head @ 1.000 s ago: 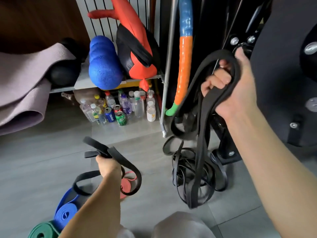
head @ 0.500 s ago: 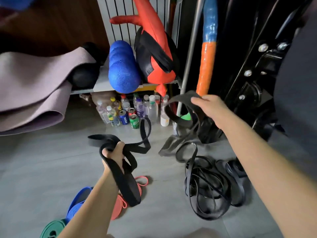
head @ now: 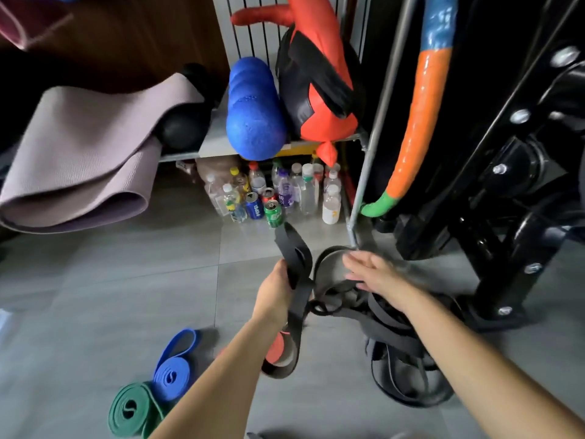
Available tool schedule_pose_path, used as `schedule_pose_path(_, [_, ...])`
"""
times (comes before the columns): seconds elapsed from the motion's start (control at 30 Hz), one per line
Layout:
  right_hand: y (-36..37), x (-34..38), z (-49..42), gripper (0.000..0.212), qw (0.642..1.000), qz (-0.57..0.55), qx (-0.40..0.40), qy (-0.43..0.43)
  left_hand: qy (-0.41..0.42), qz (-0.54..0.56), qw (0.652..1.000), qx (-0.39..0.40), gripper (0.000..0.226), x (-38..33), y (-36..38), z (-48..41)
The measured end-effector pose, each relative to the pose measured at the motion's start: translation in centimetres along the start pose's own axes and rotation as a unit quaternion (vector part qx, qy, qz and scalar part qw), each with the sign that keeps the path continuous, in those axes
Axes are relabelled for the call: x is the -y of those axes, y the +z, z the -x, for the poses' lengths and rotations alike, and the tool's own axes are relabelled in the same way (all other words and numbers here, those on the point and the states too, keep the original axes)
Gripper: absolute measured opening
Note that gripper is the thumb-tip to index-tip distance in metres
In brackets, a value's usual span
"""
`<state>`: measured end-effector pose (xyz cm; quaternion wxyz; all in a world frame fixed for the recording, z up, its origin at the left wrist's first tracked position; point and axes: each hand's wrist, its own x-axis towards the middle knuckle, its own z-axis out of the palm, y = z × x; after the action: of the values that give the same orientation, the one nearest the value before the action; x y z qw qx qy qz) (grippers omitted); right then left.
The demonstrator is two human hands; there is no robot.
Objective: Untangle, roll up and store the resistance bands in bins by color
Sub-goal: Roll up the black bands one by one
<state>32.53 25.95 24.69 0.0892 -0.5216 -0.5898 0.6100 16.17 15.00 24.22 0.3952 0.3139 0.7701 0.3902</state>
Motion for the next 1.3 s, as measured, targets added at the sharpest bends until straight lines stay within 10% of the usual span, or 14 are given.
schedule_pose_path(0.13, [2.7, 2.7, 3.4, 0.039, 0.996, -0.048, 0.065, -0.036, 0.023, -0.135, 0.988, 0.070, 0.039, -1.0, 1.7, 1.6])
schedule_pose_path(0.27, [1.5, 2.4, 5.6, 0.034, 0.997, 0.031, -0.061, -0.046, 0.141, -0.257, 0.940, 0.175, 0.037, -4.5, 1.8, 4.6])
schedule_pose_path(0.6, [-2.7, 2.6, 14.7, 0.020, 0.994, 0.107, -0.014, -0.031, 0.187, -0.271, 0.938, 0.107, 0.021, -3.9, -1.6, 12.0])
schedule_pose_path(0.8, [0.3, 1.8, 18.7, 0.056, 0.955, 0.287, -0.043, -0.062, 0.206, -0.197, 0.956, 0.071, 0.035, -3.9, -1.4, 16.4])
schedule_pose_path(0.9, [2.4, 0.1, 20.2, 0.069, 0.986, 0.138, -0.095, -0.013, 0.226, -0.162, 0.959, 0.046, 0.038, -3.8, -1.9, 18.4])
schedule_pose_path(1.07, [5.5, -1.2, 21.4, 0.026, 0.985, -0.149, -0.059, 0.070, 0.252, -0.221, 0.942, 0.036, 0.032, -3.0, -3.1, 20.9])
schedule_pose_path(1.3, [5.5, -1.9, 23.0, 0.015, 0.975, 0.172, -0.114, -0.084, 0.227, -0.277, 0.934, 0.017, 0.031, -2.3, -5.1, 22.4])
